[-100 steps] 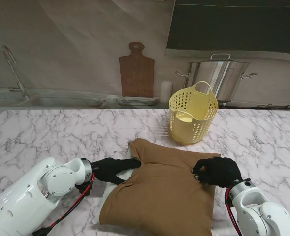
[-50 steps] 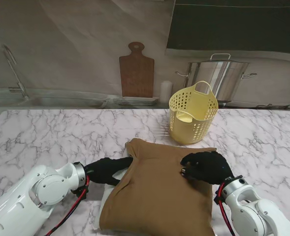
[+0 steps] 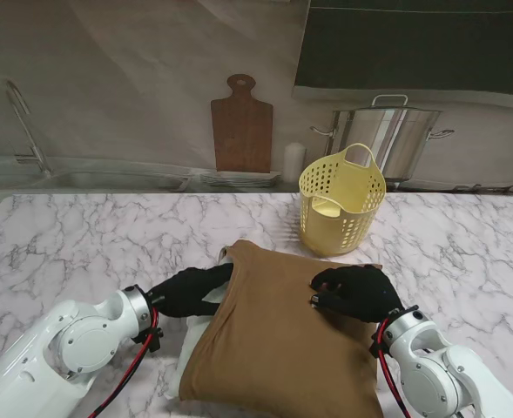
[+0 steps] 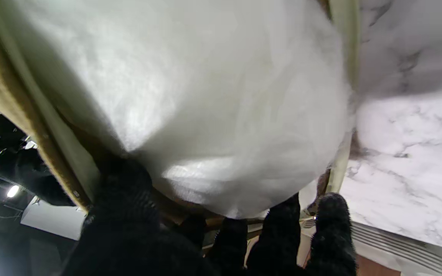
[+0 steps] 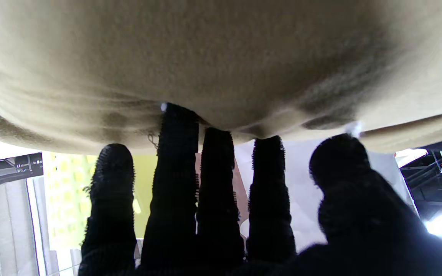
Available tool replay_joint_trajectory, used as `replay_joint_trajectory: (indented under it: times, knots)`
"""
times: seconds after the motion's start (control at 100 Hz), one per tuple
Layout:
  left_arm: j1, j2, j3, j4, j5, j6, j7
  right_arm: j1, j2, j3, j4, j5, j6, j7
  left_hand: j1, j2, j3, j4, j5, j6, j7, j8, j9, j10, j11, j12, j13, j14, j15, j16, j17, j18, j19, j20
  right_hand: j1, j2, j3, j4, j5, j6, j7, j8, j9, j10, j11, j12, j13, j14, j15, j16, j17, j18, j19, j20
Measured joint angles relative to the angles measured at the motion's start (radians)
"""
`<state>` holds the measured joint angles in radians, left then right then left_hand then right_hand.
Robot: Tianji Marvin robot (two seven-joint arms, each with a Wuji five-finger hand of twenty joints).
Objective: Remove the pillowcase from the pillow and put it in the laundry basket
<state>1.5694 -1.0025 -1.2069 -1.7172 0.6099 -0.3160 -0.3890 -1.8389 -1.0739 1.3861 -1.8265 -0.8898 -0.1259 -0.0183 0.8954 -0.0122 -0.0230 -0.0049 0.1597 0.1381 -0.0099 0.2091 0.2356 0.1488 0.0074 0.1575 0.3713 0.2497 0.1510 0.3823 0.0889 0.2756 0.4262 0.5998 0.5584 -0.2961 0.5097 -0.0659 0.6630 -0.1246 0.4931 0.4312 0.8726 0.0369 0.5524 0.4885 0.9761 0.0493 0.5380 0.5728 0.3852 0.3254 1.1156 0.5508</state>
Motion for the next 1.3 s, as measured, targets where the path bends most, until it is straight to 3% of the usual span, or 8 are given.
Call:
replay_joint_trajectory:
  times: [0.27, 0.68, 0.86, 1.0, 1.08, 1.15, 1.24, 1.3]
  knots:
    - [-0.012, -0.008, 0.050, -0.024, -0.062, -0.003, 0.061, 0.020, 0.004, -0.023, 0.012, 0.007, -0.001, 0.017, 0.000, 0.001, 0.000, 0.000, 0.000, 0.021, 0.004, 0.007, 0.013, 0.001, 0.002, 0.010, 0.007, 0.003, 0.009, 0.012, 0.000, 0.003, 0.000, 0.000, 0.000, 0.000, -0.003, 0.006, 0.000, 0.008, 0.000, 0.011, 0.000, 0.002, 0.000, 0.000, 0.000, 0.011, 0.000, 0.000, 0.000, 0.000, 0.000, 0.000]
    - [-0.138, -0.005, 0.199, 0.129, -0.057, 0.005, 0.000, -0.004, -0.001, -0.021, -0.001, -0.020, -0.019, -0.049, -0.002, -0.011, 0.000, 0.000, 0.000, 0.003, -0.008, 0.007, -0.007, -0.059, -0.016, 0.007, 0.003, 0.033, -0.032, 0.013, -0.027, -0.005, -0.012, 0.000, -0.049, 0.018, -0.056, 0.006, -0.050, 0.026, -0.042, 0.011, -0.169, 0.034, -0.056, -0.023, -0.162, 0.022, -0.090, -0.035, -0.054, 0.001, -0.003, 0.000]
    - [-0.158, 0.003, 0.212, 0.147, -0.020, -0.015, -0.028, -0.008, -0.001, -0.033, -0.028, -0.049, -0.020, -0.049, -0.003, -0.011, 0.000, 0.000, -0.006, -0.008, -0.015, -0.004, -0.028, -0.078, -0.022, -0.003, -0.008, 0.026, -0.042, 0.011, -0.028, -0.018, -0.027, -0.001, -0.147, 0.005, -0.074, 0.012, -0.293, 0.047, -0.214, 0.012, -0.390, 0.061, -0.143, -0.109, -0.362, 0.065, -0.268, -0.172, -0.191, 0.017, -0.140, -0.014]
    - [-0.165, 0.010, 0.219, 0.153, -0.018, -0.028, -0.040, 0.053, 0.020, -0.102, -0.045, -0.081, 0.034, 0.125, -0.003, -0.011, 0.000, 0.000, -0.005, -0.008, -0.026, -0.004, -0.038, -0.081, -0.029, -0.008, -0.028, 0.025, -0.057, 0.011, -0.029, -0.024, -0.076, -0.002, -0.258, -0.056, -0.011, 0.011, -0.473, 0.116, -0.467, -0.052, -0.515, 0.087, -0.255, -0.235, -0.404, 0.110, -0.353, -0.238, -0.216, 0.050, -0.235, -0.025]
    - [-0.164, 0.012, 0.218, 0.153, -0.013, -0.032, -0.045, 0.115, 0.033, -0.172, -0.027, -0.134, 0.096, 0.133, -0.003, -0.010, 0.000, 0.000, -0.005, -0.008, -0.030, -0.005, -0.038, -0.081, -0.032, -0.016, -0.031, 0.024, -0.061, 0.010, -0.029, -0.027, -0.093, -0.002, -0.297, -0.080, 0.021, 0.003, -0.473, 0.152, -0.508, -0.216, -0.553, 0.110, -0.278, -0.293, -0.390, 0.111, -0.352, -0.233, -0.187, 0.053, -0.235, -0.001]
    - [-0.158, 0.012, 0.209, 0.152, -0.013, -0.036, -0.054, 0.173, 0.034, -0.225, 0.013, -0.148, 0.136, 0.124, -0.003, -0.010, 0.000, 0.000, -0.005, -0.008, -0.032, -0.005, -0.046, -0.083, -0.038, -0.018, -0.045, 0.021, -0.066, 0.008, -0.029, -0.036, -0.136, -0.002, -0.296, -0.100, 0.028, 0.002, -0.473, 0.170, -0.508, -0.256, -0.547, 0.111, -0.260, -0.281, -0.283, 0.083, -0.262, -0.162, -0.127, 0.052, -0.166, 0.049]
    - [-0.142, 0.013, 0.187, 0.140, -0.014, -0.040, -0.091, 0.228, 0.034, -0.263, 0.052, -0.141, 0.167, 0.153, -0.003, -0.010, 0.000, 0.000, 0.003, -0.017, -0.032, -0.005, -0.048, -0.096, -0.047, -0.019, -0.058, 0.017, -0.090, -0.005, -0.029, -0.050, -0.239, -0.002, -0.181, -0.138, -0.040, -0.010, -0.466, 0.174, -0.440, -0.030, -0.364, 0.058, -0.052, -0.137, -0.149, -0.002, 0.017, -0.023, -0.040, 0.034, -0.059, 0.083]
    - [-0.133, 0.016, 0.175, 0.128, -0.016, -0.041, -0.122, 0.251, 0.032, -0.275, 0.067, -0.137, 0.172, 0.179, -0.003, -0.010, 0.001, 0.000, 0.003, -0.022, -0.032, -0.005, -0.048, -0.104, -0.057, -0.028, -0.070, 0.015, -0.108, -0.016, -0.029, -0.059, -0.314, -0.002, -0.076, -0.148, -0.147, -0.017, -0.287, 0.134, -0.274, 0.014, -0.151, -0.004, 0.058, -0.037, -0.083, -0.043, 0.195, -0.015, 0.005, 0.021, -0.013, 0.083]
